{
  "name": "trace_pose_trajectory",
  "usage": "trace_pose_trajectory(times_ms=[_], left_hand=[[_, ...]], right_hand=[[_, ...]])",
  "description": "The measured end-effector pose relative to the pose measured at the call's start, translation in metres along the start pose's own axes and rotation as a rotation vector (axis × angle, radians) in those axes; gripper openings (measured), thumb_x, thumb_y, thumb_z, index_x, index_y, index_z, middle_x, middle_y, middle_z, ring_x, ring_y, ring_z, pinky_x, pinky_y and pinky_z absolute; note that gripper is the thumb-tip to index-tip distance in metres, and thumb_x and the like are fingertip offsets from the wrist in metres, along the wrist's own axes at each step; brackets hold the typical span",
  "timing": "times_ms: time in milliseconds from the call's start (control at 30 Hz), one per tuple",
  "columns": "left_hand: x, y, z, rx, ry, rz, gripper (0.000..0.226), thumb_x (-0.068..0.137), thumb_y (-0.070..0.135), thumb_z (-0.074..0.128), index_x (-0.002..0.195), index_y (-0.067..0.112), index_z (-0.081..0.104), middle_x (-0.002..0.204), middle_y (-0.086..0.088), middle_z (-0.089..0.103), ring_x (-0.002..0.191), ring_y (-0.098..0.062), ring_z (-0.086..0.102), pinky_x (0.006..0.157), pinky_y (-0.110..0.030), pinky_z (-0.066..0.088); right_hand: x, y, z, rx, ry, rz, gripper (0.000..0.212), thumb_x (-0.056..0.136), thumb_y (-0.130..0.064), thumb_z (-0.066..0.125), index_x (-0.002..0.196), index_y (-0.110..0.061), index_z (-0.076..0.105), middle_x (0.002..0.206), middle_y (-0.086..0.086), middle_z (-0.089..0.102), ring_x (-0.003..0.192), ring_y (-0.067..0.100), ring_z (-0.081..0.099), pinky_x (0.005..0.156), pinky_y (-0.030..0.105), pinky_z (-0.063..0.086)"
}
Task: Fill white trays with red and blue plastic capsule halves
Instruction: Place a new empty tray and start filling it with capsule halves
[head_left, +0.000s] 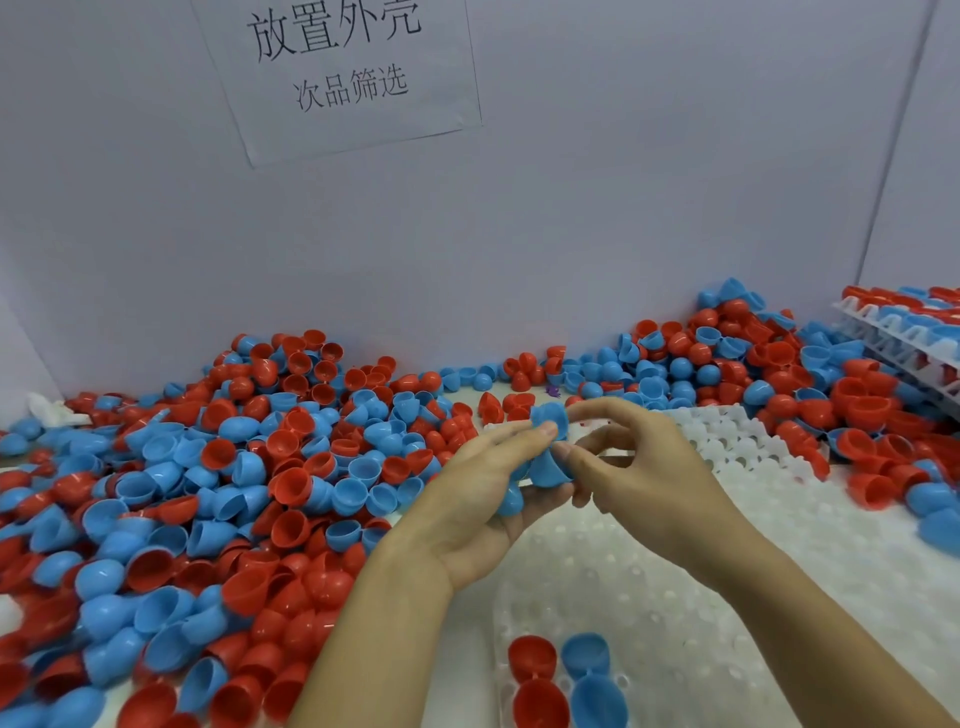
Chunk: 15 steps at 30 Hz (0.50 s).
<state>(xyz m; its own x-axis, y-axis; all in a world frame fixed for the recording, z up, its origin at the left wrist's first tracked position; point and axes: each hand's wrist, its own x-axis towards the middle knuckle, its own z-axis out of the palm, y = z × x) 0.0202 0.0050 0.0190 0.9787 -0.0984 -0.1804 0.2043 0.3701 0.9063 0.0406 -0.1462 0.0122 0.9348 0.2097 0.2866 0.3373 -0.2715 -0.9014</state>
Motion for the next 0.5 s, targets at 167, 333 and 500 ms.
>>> trace_pose_trajectory(times_ms=[167, 333, 500], left_hand=[[0.0008, -0.0011, -0.001, 0.098, -0.03, 0.041, 0.046, 0.084, 0.024, 0.071, 0.126, 0.005, 0.063, 0.109, -0.012, 0.07, 0.087, -0.02, 0.074, 0.073, -0.03, 0.06], [0.0005, -0.0019, -0.0002, 0.135, -0.025, 0.032, 0.054, 0.074, 0.03, 0.072, 0.124, 0.01, 0.067, 0.114, -0.012, 0.07, 0.088, -0.022, 0.075, 0.073, -0.031, 0.061], [0.0013, -0.0009, -0.0008, 0.078, -0.004, 0.005, 0.053, 0.073, 0.029, 0.072, 0.122, 0.01, 0.067, 0.119, -0.016, 0.067, 0.09, -0.027, 0.075, 0.072, -0.032, 0.062]], right_hand=[[-0.0032, -0.0005, -0.0012, -0.125, -0.033, -0.128, 0.032, 0.087, -0.007, 0.073, 0.103, -0.033, 0.063, 0.077, -0.005, 0.064, 0.058, 0.016, 0.067, 0.057, 0.024, 0.056], [-0.0018, 0.0015, -0.0021, -0.224, -0.064, -0.116, 0.022, 0.091, -0.006, 0.067, 0.102, -0.025, 0.073, 0.077, -0.007, 0.068, 0.061, 0.012, 0.067, 0.059, 0.019, 0.055], [-0.0003, 0.0007, -0.006, -0.199, -0.018, -0.086, 0.021, 0.091, -0.004, 0.066, 0.098, -0.023, 0.072, 0.08, -0.004, 0.068, 0.066, 0.009, 0.068, 0.061, 0.017, 0.056]])
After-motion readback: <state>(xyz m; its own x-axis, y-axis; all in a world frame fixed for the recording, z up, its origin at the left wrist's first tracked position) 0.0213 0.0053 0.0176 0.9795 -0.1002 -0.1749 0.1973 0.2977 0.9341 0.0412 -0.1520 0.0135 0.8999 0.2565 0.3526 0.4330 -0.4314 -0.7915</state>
